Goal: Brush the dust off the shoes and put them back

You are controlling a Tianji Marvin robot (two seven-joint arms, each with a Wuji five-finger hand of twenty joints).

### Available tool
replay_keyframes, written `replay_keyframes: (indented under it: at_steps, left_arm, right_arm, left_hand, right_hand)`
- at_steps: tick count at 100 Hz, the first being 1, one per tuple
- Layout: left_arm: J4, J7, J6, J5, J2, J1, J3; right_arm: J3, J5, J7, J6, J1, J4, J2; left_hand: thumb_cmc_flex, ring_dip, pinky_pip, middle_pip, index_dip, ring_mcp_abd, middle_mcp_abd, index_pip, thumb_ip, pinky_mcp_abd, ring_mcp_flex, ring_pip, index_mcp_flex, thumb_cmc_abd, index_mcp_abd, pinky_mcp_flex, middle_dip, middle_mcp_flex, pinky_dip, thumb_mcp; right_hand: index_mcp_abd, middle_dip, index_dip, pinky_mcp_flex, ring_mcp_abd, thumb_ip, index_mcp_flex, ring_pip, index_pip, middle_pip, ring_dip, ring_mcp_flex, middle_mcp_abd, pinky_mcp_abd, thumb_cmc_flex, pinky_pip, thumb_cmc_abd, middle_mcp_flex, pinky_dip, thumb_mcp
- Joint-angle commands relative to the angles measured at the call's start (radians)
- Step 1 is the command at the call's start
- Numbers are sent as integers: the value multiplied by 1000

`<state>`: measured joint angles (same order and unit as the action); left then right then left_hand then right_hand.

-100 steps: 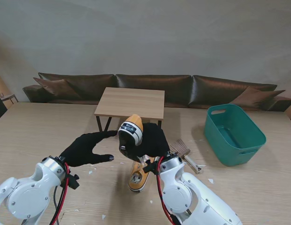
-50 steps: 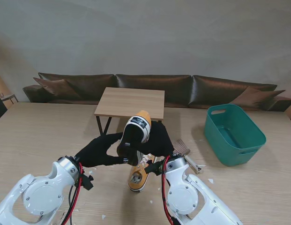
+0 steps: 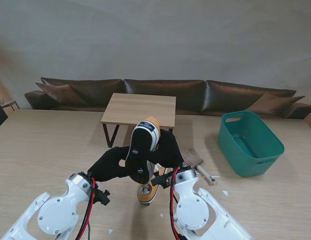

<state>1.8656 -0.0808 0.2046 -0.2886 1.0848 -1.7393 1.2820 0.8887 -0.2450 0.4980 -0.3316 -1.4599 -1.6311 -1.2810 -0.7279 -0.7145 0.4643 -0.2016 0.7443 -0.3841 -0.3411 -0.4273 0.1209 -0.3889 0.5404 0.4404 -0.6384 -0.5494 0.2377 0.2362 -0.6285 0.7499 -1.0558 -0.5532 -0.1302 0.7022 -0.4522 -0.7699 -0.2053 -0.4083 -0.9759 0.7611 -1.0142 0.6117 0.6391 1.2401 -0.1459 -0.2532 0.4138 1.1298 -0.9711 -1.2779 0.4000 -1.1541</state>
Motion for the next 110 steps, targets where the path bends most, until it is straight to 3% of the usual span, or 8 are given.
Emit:
replay_keyframes:
  at_steps: [1, 11, 35, 56, 63, 68, 91, 110]
  left_arm:
    - [0, -4, 11, 13, 21, -6, -14]
    - [-9, 57, 25, 39, 37, -4, -30]
    - [-23, 176, 34, 22, 64, 6, -57]
    - [-29, 227, 58, 7, 75, 2, -52]
    - [-28, 245, 61, 18, 80, -2, -49]
    - [-25, 255, 60, 24, 82, -7, -46]
    - [-17, 294, 49, 39, 93, -28, -34]
    - [-13, 292, 52, 74, 96, -38, -30]
  right_arm:
    - [-4, 16, -10, 10, 3, -5, -16]
    - [-3, 22, -7, 35, -8, -20, -17]
    - [-3, 12, 2, 65, -8, -4, -18]
    - [1, 1, 10, 88, -9, 6, -18]
    - [2, 1, 12, 97, -10, 8, -19]
    - [4, 10, 7, 102, -11, 7, -19]
    - [13, 50, -23, 121, -17, 1, -15]
    - [16, 75, -39, 134, -23, -8, -13]
  left_hand:
    - [-175, -50, 135, -30, 137, -12, 10, -166, 7, -8, 61, 86, -70, -4, -112, 7, -49, 53, -54, 42]
    - [-258, -72, 558, -81, 192, -16, 24, -490, -4, -20, 200, 228, -80, -21, -74, 18, -81, 187, 58, 60]
    - [-296, 41, 872, -126, 138, 88, 109, -725, 14, -136, 668, 322, -133, -117, 21, 472, -160, 574, 363, -131]
    - [-304, -31, 924, -172, 142, 98, 128, -769, 0, -91, 715, 428, -153, -166, 4, 525, -224, 613, 395, -194]
    - [-296, -47, 932, -178, 151, 93, 127, -776, -10, -86, 714, 456, -153, -184, 13, 524, -245, 616, 401, -228]
    - [-294, -57, 938, -180, 160, 90, 126, -782, -16, -85, 713, 471, -150, -187, 22, 518, -256, 617, 400, -248]
    - [-233, -176, 993, -281, 253, 58, 113, -854, -100, -105, 711, 603, -111, -229, 116, 451, -406, 606, 335, -480]
    - [-231, -209, 1019, -316, 293, 52, 114, -866, -115, -108, 714, 657, -97, -243, 149, 446, -465, 603, 313, -529]
  right_hand:
    - [220, 13, -55, -3, 89, 78, -28, 27, -75, 9, -2, 61, 68, 48, 247, -25, 140, -18, 8, -235]
    - [210, 10, -51, 2, 82, 79, -25, 25, -70, 5, -2, 61, 62, 44, 246, -27, 146, -17, 10, -229]
    - [156, 3, 6, 88, 50, 93, 37, -60, -43, 3, -25, 46, 44, 23, 248, -42, 198, 43, 24, -162]
    - [59, -72, 109, 214, 35, 104, 229, -189, 93, 10, -51, -73, 30, 4, 154, -72, 233, 205, 22, -145]
    - [31, -105, 98, 251, 23, 150, 258, -199, 181, 33, -56, -107, 26, 0, 86, -74, 274, 265, 25, -151]
    - [2, -149, 15, 278, 9, 268, 289, -196, 276, 59, -61, -135, 20, -3, 13, -76, 313, 311, 32, -141]
    - [-72, -190, 93, 345, -23, 264, 540, -164, 324, 67, -68, -219, 3, -9, -42, -93, 365, 414, 54, -57]
    - [-92, -203, 174, 356, -26, 261, 621, -137, 273, 90, -71, -235, -1, -10, -61, -95, 382, 446, 71, -25]
